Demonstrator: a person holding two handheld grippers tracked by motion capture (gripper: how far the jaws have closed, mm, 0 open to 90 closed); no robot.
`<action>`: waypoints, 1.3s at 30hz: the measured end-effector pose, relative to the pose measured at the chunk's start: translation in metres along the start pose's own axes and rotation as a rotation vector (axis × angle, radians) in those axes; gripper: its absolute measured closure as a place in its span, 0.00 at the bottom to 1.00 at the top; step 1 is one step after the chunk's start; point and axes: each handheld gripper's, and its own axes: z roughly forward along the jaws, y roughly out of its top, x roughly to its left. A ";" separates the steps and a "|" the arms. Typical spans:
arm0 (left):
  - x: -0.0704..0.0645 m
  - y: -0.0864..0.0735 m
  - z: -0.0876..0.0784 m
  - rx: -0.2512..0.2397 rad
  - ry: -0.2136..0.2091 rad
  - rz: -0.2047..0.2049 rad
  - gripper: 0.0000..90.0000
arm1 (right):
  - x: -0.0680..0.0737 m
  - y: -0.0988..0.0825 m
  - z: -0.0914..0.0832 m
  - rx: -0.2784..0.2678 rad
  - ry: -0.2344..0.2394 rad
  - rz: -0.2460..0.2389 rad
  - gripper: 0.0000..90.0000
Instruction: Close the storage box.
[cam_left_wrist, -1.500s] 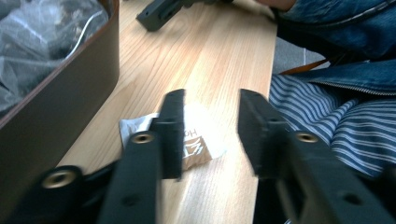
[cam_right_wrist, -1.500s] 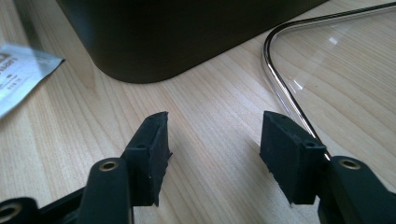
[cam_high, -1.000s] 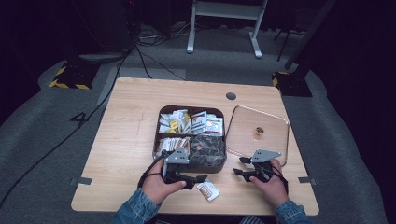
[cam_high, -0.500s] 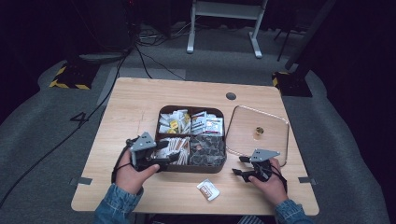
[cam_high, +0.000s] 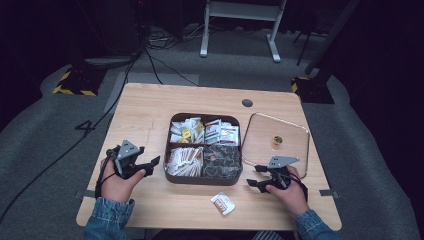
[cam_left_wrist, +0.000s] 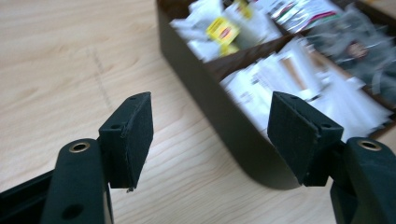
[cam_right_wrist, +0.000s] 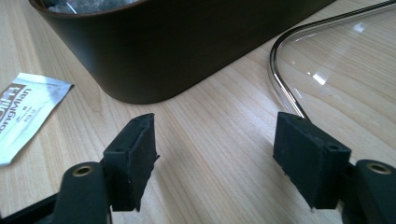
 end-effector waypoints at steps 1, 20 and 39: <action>0.003 -0.002 0.002 0.011 0.009 -0.001 0.35 | 0.000 0.000 0.000 0.002 -0.004 -0.003 0.34; 0.025 -0.032 0.044 0.187 0.055 -0.006 0.25 | -0.022 0.019 -0.045 -0.052 -0.024 0.074 0.36; 0.022 -0.037 0.059 0.176 0.059 0.028 0.18 | -0.096 0.036 -0.053 0.054 -0.320 0.157 0.39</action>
